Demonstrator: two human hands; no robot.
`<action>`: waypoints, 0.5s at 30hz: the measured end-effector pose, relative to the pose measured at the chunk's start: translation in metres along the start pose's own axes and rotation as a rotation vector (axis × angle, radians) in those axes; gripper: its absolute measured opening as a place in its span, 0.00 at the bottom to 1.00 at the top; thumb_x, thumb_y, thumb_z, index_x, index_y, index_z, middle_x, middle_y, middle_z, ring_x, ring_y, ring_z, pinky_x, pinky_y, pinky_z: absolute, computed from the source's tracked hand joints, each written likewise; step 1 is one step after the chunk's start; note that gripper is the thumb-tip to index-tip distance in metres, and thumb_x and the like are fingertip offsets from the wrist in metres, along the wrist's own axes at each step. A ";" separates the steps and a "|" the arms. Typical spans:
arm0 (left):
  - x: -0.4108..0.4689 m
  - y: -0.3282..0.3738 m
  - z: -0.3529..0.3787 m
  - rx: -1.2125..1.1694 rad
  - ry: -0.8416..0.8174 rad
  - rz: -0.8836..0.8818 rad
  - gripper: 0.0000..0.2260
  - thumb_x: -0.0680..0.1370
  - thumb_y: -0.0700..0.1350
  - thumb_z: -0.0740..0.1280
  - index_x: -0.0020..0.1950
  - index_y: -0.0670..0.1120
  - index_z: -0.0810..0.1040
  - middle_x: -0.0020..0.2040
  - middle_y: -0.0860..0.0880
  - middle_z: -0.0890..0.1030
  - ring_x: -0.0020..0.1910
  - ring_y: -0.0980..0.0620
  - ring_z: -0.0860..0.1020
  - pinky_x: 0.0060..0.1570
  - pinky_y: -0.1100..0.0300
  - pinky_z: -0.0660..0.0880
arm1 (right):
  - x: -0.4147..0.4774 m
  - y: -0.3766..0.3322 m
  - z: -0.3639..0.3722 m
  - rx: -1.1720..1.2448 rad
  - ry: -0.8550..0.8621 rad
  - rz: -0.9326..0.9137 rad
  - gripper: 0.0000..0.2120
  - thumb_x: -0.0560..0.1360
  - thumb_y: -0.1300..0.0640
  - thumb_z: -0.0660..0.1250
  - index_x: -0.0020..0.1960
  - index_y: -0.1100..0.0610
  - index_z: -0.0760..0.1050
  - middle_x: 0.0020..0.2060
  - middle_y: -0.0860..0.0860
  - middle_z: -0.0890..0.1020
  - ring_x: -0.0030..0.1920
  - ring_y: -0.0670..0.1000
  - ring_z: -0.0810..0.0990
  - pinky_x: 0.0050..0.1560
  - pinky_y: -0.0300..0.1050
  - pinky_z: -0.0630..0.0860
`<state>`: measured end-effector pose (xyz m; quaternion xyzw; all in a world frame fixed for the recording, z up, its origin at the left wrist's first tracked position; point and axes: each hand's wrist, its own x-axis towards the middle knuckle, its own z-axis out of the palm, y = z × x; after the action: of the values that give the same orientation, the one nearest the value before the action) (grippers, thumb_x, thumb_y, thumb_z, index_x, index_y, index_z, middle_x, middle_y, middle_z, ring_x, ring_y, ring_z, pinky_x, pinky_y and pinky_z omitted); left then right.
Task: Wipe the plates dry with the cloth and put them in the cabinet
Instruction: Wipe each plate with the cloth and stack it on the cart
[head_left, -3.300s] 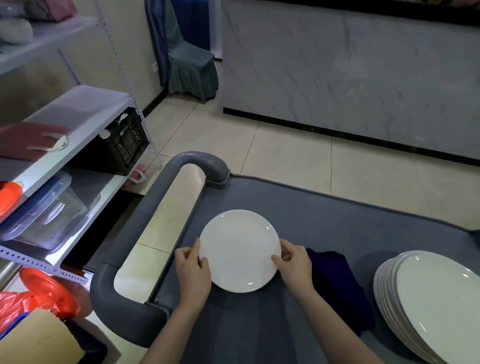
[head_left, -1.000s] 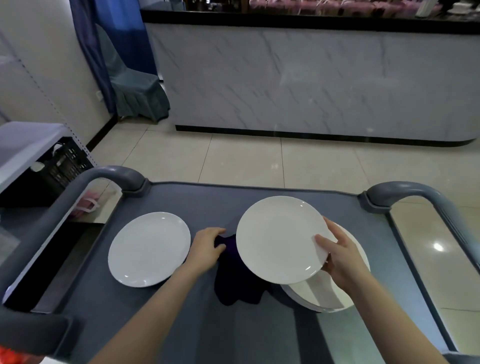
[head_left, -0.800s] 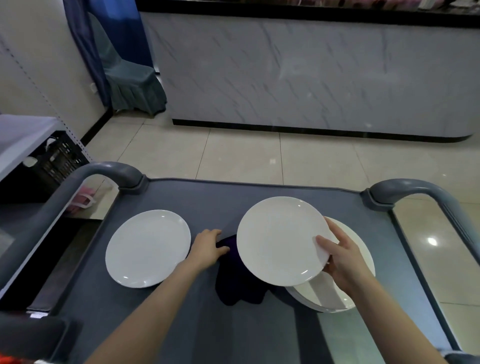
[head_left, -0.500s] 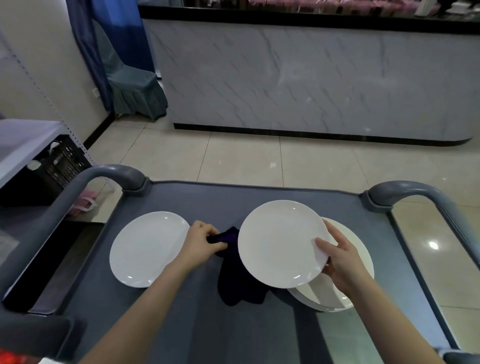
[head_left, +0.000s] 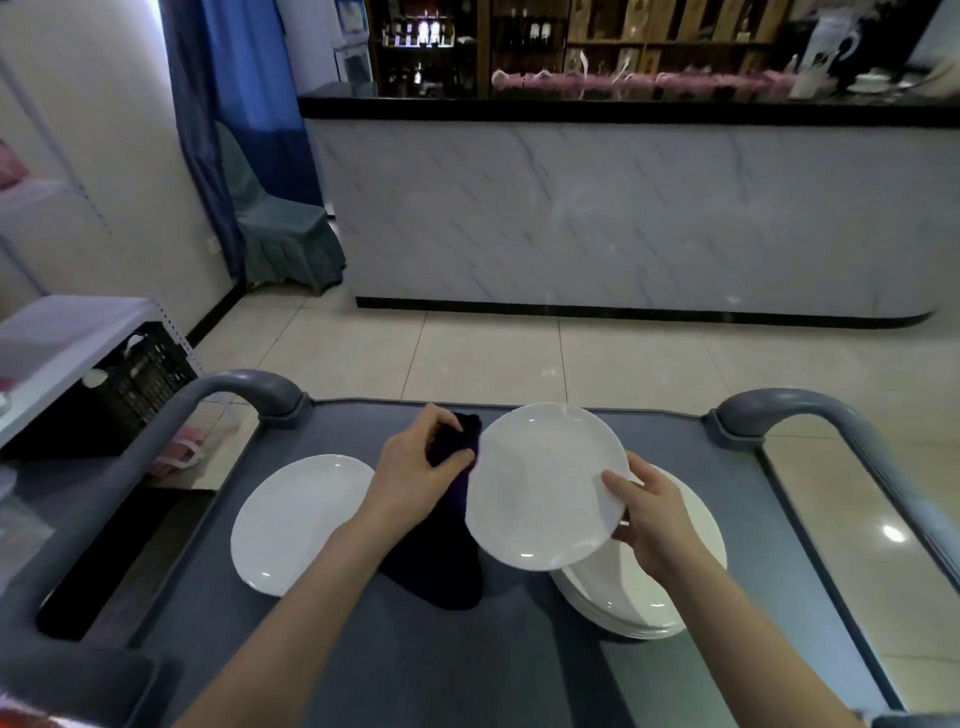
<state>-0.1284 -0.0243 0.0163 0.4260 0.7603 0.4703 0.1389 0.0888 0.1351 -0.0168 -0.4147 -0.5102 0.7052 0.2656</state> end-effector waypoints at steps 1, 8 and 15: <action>-0.004 0.004 0.008 -0.006 -0.073 0.011 0.13 0.73 0.46 0.74 0.49 0.59 0.74 0.47 0.68 0.79 0.46 0.67 0.77 0.42 0.76 0.68 | -0.001 0.000 0.002 0.005 -0.004 -0.002 0.14 0.80 0.61 0.65 0.60 0.47 0.79 0.49 0.52 0.87 0.48 0.57 0.84 0.35 0.48 0.81; -0.033 -0.015 0.049 0.373 -0.336 0.296 0.17 0.81 0.46 0.62 0.70 0.55 0.74 0.69 0.58 0.72 0.70 0.65 0.60 0.74 0.56 0.56 | -0.007 0.003 0.003 0.088 0.010 0.013 0.13 0.80 0.62 0.65 0.62 0.51 0.79 0.49 0.54 0.87 0.45 0.56 0.85 0.36 0.49 0.81; -0.052 -0.020 0.059 0.576 -0.391 0.263 0.23 0.85 0.49 0.49 0.78 0.61 0.43 0.78 0.65 0.41 0.77 0.63 0.38 0.76 0.60 0.37 | -0.011 0.000 0.008 0.139 -0.018 -0.028 0.12 0.79 0.61 0.66 0.59 0.50 0.81 0.47 0.53 0.87 0.40 0.53 0.86 0.35 0.48 0.81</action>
<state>-0.0717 -0.0332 -0.0411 0.6236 0.7592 0.1607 0.0945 0.0874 0.1227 -0.0123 -0.3818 -0.4683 0.7386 0.2991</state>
